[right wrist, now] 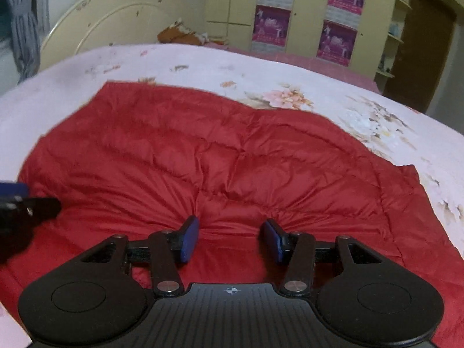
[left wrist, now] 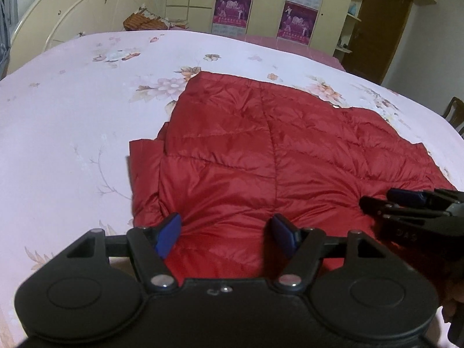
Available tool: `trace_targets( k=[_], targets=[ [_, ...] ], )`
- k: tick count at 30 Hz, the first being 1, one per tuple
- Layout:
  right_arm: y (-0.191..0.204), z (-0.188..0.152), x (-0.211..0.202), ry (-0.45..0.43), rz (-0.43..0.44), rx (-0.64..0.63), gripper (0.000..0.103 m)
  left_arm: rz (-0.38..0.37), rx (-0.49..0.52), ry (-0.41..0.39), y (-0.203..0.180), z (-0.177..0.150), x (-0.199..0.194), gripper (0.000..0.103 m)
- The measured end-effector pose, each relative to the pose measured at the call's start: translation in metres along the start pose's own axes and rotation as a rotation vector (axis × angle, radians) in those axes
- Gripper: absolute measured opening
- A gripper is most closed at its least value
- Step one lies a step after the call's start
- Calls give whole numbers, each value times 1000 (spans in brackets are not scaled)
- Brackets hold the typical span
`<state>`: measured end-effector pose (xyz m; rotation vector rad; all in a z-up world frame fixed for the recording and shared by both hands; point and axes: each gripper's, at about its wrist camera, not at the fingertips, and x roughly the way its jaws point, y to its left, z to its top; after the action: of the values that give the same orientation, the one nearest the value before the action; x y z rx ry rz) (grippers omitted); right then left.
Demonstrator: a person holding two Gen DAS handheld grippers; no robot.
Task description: Fold large clothes
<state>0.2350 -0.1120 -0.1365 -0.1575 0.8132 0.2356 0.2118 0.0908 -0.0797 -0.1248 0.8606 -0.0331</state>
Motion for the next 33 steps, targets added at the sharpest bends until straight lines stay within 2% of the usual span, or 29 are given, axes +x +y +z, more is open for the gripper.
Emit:
trace_targets(
  k=[4, 7, 9, 12, 15, 25, 29, 33],
  targets=[
    [-5, 5, -1, 13, 11, 12, 49, 2, -31, 14, 2, 4, -9, 68],
    [-5, 7, -17, 1, 16, 43, 49, -4, -66, 21, 8, 5, -20, 72],
    [0, 4, -31, -13, 10, 33, 50, -2, -75, 28, 11, 1, -26, 73],
    [8, -5, -48, -25, 1, 19, 50, 2, -88, 33, 16, -5, -36, 81],
    [14, -15, -59, -21, -16, 3, 49, -16, -112, 53, 23, -13, -43, 81],
    [21, -27, -70, -3, -46, 0, 49, -53, -177, 106, 34, -39, -54, 84],
    [23, -30, -62, 22, -45, -17, 49, -109, -276, 162, 43, -55, -53, 85],
    [22, -31, -51, 40, -34, -29, 49, -141, -317, 134, 42, -58, -45, 89]
  ],
)
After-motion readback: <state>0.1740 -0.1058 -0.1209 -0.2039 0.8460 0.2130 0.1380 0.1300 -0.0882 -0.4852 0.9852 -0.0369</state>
